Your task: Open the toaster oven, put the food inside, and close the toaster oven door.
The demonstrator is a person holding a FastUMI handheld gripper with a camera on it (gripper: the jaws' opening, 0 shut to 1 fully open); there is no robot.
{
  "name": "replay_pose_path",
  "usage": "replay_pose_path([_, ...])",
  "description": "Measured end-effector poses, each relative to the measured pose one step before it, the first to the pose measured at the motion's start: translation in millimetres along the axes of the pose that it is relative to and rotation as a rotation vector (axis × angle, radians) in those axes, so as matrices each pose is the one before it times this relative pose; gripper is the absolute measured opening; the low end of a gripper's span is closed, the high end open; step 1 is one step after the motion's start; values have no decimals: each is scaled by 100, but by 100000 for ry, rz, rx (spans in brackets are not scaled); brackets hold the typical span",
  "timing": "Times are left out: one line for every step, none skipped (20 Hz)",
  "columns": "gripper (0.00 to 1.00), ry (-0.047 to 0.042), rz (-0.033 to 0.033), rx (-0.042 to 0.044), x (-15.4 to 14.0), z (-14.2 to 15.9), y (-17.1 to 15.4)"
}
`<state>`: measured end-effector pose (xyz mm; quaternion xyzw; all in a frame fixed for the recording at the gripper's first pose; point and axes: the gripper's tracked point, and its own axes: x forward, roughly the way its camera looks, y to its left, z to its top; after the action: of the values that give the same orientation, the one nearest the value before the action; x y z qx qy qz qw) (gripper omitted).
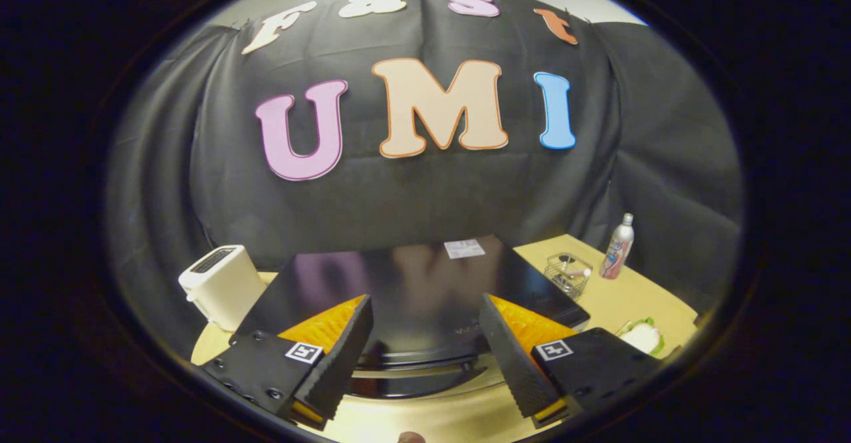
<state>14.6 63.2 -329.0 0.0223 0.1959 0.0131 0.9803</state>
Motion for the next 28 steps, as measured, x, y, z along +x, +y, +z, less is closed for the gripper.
replay_pose_path([100, 1213, 495, 364, 89, -601, 133])
replay_pose_path([100, 183, 613, -49, -139, -236, 284])
replay_pose_path([100, -1187, 8, -403, 4, -12, 30])
replay_pose_path([100, 898, 45, 269, -27, -134, 102])
replay_pose_path([100, -475, -128, -349, -47, 252, 55])
replay_pose_path([100, 705, -133, -935, 9, -236, 9])
replay_pose_path([100, -29, 53, -2052, -163, -138, 144])
replay_pose_path([100, 211, 61, -1175, -163, -46, -16])
replay_pose_path([100, 172, 67, -93, -273, -163, -110])
replay_pose_path([100, 327, 53, 88, -246, -51, 3])
replay_pose_path([100, 227, -146, -84, -328, -205, -62])
replay_pose_path([100, 521, 55, 230, -196, -101, -124])
replay_pose_path([100, -419, 232, 301, -505, -112, 112])
replay_pose_path([100, 29, 51, -422, -452, -212, -47])
replay_pose_path([100, 740, -95, 987, -380, -507, -157])
replay_pose_path([100, -375, 392, 1509, -396, 111, -49])
replay_pose_path([100, 135, 43, 1641, -236, -314, -84])
replay_pose_path([100, 539, 654, -1439, -960, -126, 62])
replay_pose_path([100, -1, -152, -1388, 343, -264, 113])
replay_pose_path([100, 125, -109, -425, -134, 26, -58])
replay_pose_path([100, 47, -9, 568, -60, 48, -98])
replay_pose_path([100, 312, 48, 420, 83, -74, -21])
replay_pose_path([100, 319, 147, -235, -58, -74, -20])
replay_pose_path([100, 121, 55, -266, -171, -171, 0])
replay_pose_path([100, 252, 4, -335, -255, -15, -55])
replay_pose_path([100, 178, -61, -9, -134, -158, -10])
replay_pose_path([100, 143, -66, 251, -246, -127, -132])
replay_pose_path([100, 11, -55, 205, -295, -232, -40])
